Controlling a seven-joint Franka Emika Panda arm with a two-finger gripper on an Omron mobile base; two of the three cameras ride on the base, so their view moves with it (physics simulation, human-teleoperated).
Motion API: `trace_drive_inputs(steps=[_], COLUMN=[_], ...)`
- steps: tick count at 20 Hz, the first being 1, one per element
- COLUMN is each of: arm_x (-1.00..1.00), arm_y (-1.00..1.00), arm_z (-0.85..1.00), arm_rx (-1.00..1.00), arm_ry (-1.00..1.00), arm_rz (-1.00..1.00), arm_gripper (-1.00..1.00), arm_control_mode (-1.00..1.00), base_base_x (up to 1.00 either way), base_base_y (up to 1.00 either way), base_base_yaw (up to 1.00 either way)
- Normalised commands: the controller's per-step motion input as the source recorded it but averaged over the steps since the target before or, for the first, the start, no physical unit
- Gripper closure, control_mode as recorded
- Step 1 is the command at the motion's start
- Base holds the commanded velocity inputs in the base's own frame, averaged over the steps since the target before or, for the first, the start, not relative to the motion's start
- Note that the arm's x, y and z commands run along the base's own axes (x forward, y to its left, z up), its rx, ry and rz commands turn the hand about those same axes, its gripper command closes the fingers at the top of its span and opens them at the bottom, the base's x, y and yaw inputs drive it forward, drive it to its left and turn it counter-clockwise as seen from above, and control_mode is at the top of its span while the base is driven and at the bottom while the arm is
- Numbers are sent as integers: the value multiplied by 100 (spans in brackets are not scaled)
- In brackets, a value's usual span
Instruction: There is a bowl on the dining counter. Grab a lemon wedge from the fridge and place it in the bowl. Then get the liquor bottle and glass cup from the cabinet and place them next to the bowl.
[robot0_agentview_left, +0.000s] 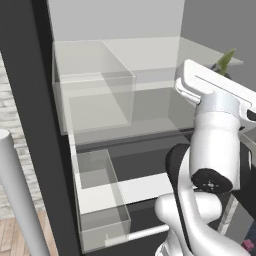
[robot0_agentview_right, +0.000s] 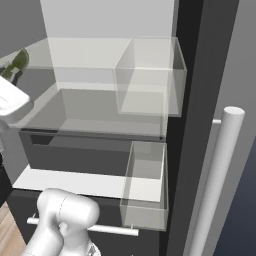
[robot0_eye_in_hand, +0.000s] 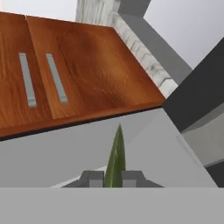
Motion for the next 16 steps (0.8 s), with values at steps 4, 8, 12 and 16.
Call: trace_drive_inputs(steps=[4,8,12,16], arm_x=[-5,-12,0,0], arm_y=[0,0,0,0], arm_z=[0,0,0,0], arm_rx=[0,0,0,0], arm_ry=[0,0,0,0], arm_rz=[0,0,0,0], arm_gripper=[100,100,100,100], arm_control_mode=[-100,100,100,100], base_base_x=[0,-68,-100,-100], base_base_y=[0,-3,0,5], base_base_yaw=[0,0,0,0])
